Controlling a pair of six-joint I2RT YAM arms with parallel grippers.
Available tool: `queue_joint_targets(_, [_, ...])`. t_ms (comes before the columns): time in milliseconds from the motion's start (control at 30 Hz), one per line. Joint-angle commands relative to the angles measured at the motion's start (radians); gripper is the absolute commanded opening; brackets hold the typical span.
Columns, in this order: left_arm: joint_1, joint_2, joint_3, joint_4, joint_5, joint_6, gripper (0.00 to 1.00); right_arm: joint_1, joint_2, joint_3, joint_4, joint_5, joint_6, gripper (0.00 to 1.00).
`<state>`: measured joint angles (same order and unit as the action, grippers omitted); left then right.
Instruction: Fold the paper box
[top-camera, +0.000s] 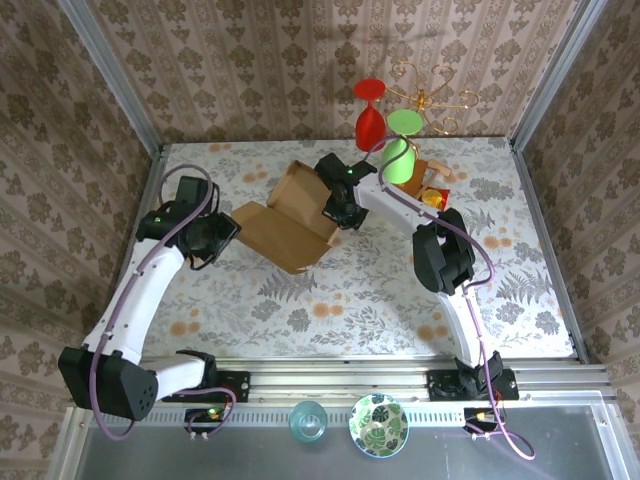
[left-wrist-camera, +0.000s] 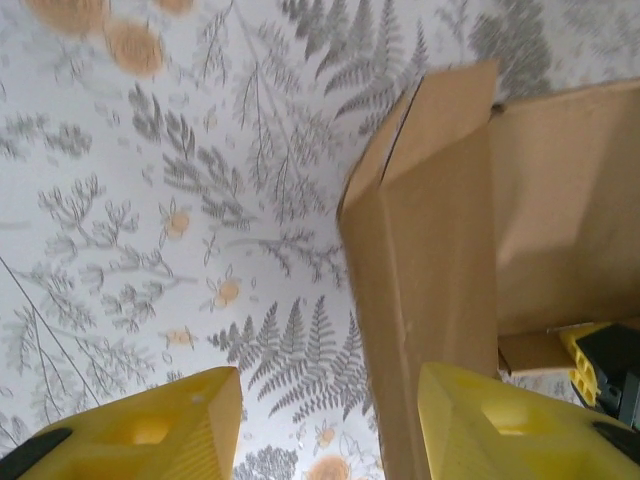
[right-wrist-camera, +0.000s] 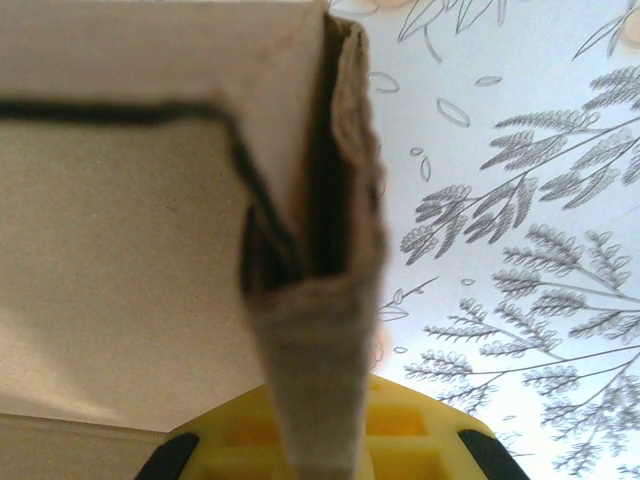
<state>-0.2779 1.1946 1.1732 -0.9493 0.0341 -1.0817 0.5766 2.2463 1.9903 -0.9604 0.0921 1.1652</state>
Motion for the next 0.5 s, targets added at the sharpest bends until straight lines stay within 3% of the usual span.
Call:
queue_joint_targets(0, [-0.021, 0.011, -0.032, 0.041, 0.047, -0.088, 0.52, 0.000, -0.014, -0.027, 0.029, -0.035, 0.077, 0.00])
queue_joint_targets(167, [-0.060, 0.072, -0.025, 0.061, 0.040, -0.103, 0.50, 0.000, -0.019, -0.051, 0.036, -0.040, 0.078, 0.00])
queue_joint_targets(367, [-0.078, 0.117, -0.037, 0.091, 0.019, -0.116, 0.38, 0.000, -0.031, -0.083, 0.059, -0.055, 0.085, 0.00])
queue_joint_targets(467, [-0.080, 0.141, -0.026, 0.089, -0.008, -0.101, 0.21, 0.000, -0.033, -0.088, 0.061, -0.061, 0.088, 0.00])
